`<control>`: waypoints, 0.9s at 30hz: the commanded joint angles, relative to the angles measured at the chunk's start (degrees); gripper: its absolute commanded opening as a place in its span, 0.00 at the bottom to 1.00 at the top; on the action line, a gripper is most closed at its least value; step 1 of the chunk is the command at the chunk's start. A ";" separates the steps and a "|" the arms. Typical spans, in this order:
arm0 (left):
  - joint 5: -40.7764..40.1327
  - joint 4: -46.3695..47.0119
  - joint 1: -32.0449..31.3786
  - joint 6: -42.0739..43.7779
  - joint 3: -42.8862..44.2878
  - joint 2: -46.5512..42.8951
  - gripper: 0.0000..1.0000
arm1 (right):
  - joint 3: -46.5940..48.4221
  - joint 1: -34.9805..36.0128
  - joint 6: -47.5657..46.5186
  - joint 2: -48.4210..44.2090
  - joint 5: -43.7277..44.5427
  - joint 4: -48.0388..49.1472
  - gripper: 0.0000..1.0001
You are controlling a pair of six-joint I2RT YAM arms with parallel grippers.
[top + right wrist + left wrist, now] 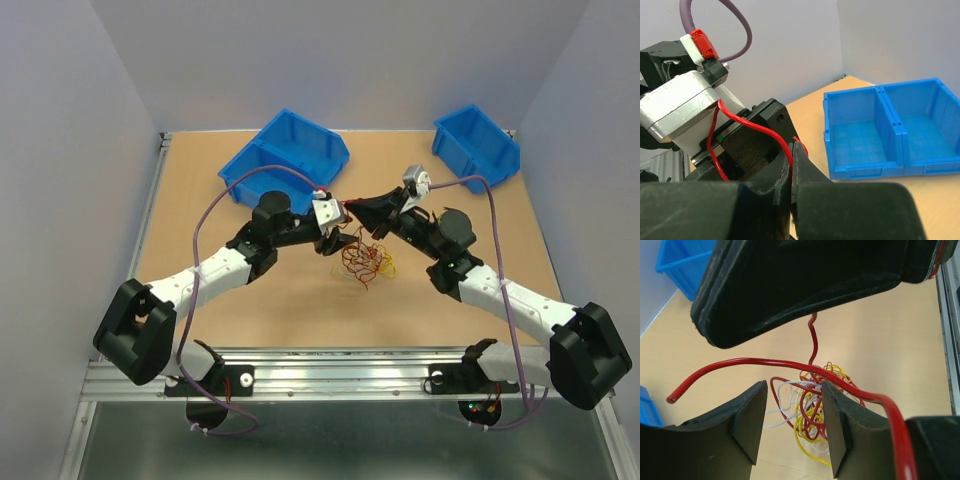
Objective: Untangle the cables
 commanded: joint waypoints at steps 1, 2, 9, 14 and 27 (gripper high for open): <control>2.64 0.68 -0.58 -0.53 3.55 0.49 0.58 | 0.24 0.94 1.49 -0.22 -2.32 5.13 0.01; 2.81 0.59 -0.58 -0.79 3.64 0.58 0.55 | 0.24 1.03 1.76 -0.22 -2.50 5.49 0.01; 4.92 -0.99 -0.67 -1.68 5.57 2.33 0.42 | 0.24 1.56 3.87 0.66 -3.73 8.21 0.01; 4.40 -2.48 -0.85 -1.50 6.45 3.13 0.09 | 0.50 2.00 5.01 2.06 -4.52 9.97 0.01; -0.35 -0.29 0.56 -4.92 4.26 -3.64 0.00 | -2.75 2.09 -2.80 5.32 0.75 9.97 0.38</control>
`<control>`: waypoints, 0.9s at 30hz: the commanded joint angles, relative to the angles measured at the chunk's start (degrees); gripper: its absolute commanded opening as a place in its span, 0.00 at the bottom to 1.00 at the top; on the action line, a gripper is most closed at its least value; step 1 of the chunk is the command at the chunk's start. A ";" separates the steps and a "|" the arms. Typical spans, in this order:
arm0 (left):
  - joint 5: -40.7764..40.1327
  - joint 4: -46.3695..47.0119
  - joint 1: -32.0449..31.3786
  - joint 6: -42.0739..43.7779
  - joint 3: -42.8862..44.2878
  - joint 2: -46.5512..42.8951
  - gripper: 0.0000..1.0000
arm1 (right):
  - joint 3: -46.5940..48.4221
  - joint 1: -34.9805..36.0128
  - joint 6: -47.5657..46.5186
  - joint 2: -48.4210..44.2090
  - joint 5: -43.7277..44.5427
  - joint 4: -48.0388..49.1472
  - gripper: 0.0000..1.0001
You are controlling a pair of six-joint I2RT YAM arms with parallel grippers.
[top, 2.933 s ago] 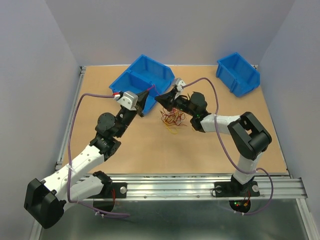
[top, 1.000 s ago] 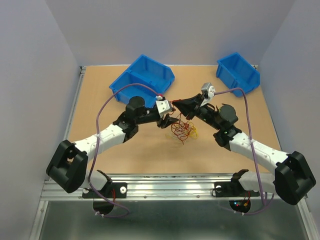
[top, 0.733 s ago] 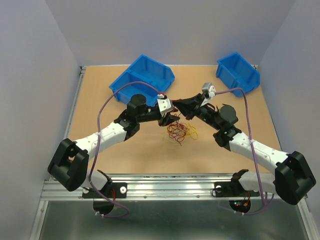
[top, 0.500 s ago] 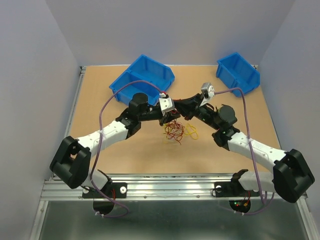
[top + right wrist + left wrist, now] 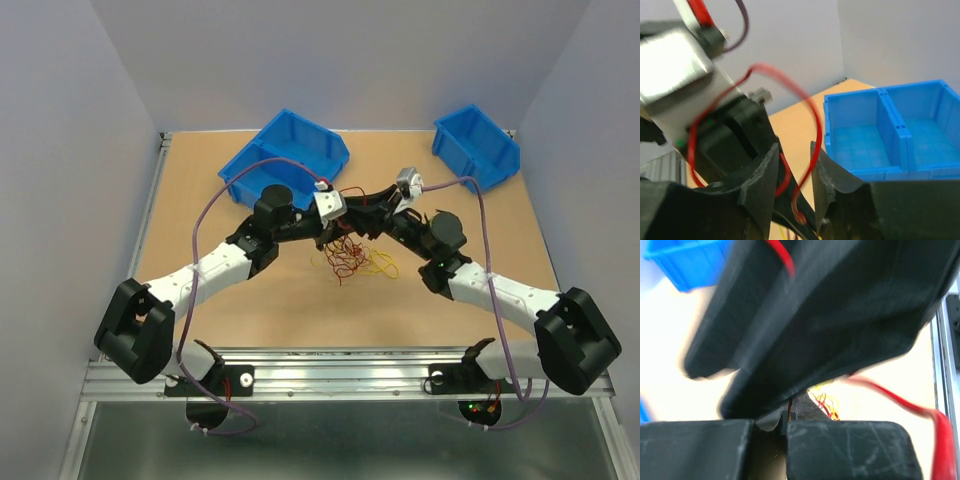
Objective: Untangle the cables
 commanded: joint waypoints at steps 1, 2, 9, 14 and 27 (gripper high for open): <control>-1.29 4.56 0.67 -2.69 0.58 -5.04 0.00 | -2.77 1.02 -5.40 0.16 0.82 2.69 0.40; -1.47 4.47 1.02 -3.05 0.58 -4.95 0.00 | -3.47 1.10 -5.94 -0.02 0.91 2.69 0.46; -3.93 6.66 5.23 -8.22 1.11 -5.04 0.00 | -6.90 0.93 -10.42 -2.30 5.12 2.61 0.68; -4.28 8.08 7.00 -9.82 0.76 -5.83 0.00 | -5.24 0.84 -12.62 0.94 -0.31 2.52 0.66; -6.29 8.69 7.00 -10.08 -0.12 -7.50 0.00 | 2.67 1.01 -12.80 17.64 -2.17 7.17 0.29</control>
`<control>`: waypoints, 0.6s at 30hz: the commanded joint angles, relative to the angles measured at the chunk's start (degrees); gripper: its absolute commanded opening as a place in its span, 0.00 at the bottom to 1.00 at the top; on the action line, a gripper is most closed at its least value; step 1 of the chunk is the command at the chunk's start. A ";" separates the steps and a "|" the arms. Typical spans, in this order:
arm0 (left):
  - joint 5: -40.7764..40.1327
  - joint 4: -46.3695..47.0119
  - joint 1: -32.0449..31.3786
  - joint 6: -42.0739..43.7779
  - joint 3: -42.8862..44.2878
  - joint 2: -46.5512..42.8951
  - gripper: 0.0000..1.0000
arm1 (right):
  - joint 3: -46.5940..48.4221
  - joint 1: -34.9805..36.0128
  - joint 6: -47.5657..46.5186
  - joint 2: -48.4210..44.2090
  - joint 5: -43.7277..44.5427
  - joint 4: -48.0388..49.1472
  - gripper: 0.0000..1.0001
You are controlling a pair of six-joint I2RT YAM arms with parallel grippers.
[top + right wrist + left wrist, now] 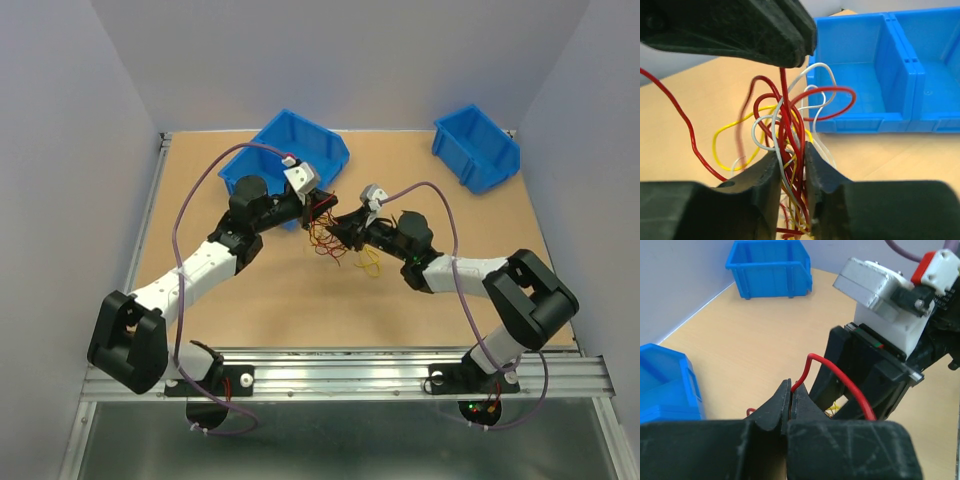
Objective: Untangle the cables
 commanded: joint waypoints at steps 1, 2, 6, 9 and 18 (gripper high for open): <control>-1.62 3.91 -0.13 -0.90 -0.21 -3.39 0.00 | 4.12 0.58 -0.47 2.22 -1.32 5.69 0.25; -4.23 3.99 -0.04 -1.34 -0.29 -4.35 0.00 | 4.12 0.66 -0.56 2.57 -1.06 5.87 0.19; -19.94 8.98 1.80 -5.28 -4.75 -9.34 0.00 | 2.72 0.49 -1.26 2.04 2.89 5.78 0.09; -27.18 14.95 3.03 -8.28 -9.94 -15.14 0.00 | 1.66 0.49 -2.05 1.34 7.37 5.69 0.02; -50.83 19.73 3.65 -10.92 -15.06 -24.22 0.00 | -4.67 -3.89 2.68 -3.75 30.39 4.73 0.01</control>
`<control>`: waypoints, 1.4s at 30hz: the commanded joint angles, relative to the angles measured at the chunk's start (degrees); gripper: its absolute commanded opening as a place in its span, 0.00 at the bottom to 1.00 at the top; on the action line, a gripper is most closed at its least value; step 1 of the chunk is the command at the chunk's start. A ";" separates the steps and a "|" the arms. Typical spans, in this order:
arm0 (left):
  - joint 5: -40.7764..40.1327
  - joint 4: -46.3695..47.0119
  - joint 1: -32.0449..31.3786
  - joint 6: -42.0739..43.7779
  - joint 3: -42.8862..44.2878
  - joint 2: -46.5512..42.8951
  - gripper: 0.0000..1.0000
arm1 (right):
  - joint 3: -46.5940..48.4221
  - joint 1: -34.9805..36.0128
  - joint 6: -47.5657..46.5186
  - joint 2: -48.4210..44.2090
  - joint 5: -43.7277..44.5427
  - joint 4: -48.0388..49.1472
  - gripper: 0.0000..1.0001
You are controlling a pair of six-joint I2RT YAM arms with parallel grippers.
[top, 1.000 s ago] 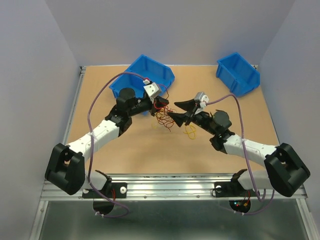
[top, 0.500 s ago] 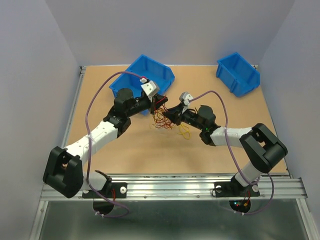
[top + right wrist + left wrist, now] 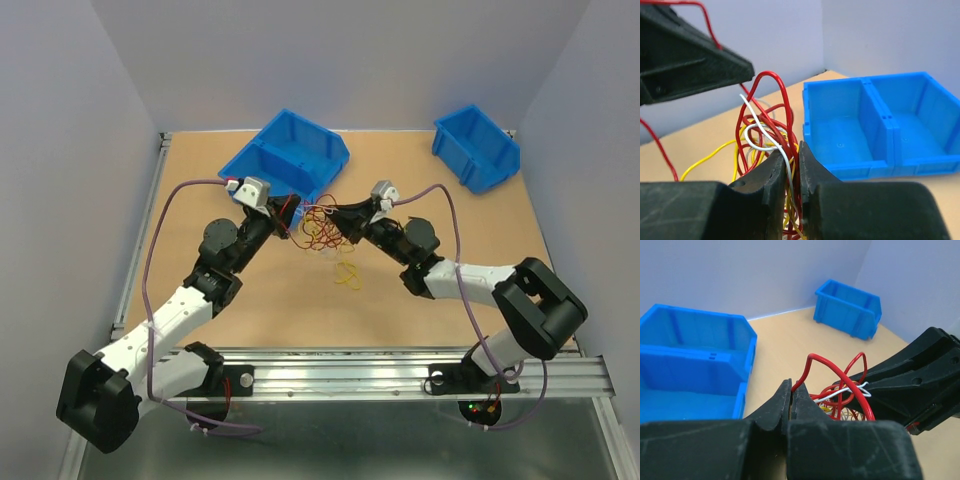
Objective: Untangle the cables
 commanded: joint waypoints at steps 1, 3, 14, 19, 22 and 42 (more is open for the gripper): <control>-22.64 12.58 3.52 1.21 1.81 -4.46 0.00 | -5.67 -8.38 4.30 -2.90 22.62 -3.30 0.02; -23.18 12.49 3.52 1.12 1.90 -3.85 0.00 | -8.04 -15.66 11.24 -4.22 20.01 -3.65 0.07; -21.07 13.11 3.52 2.00 2.17 -2.00 0.00 | -10.43 -25.88 21.28 -5.19 14.64 -3.65 0.16; -24.23 13.11 3.61 2.17 2.43 -2.18 0.00 | -10.60 -29.30 27.42 -3.71 17.44 -5.22 0.23; -25.20 12.58 3.61 2.44 2.61 -2.97 0.00 | -11.13 -33.61 34.53 -2.48 18.24 -5.85 0.24; -28.37 13.28 3.96 2.88 0.76 -10.53 0.00 | -14.12 -38.72 35.97 -7.74 15.19 -7.00 0.91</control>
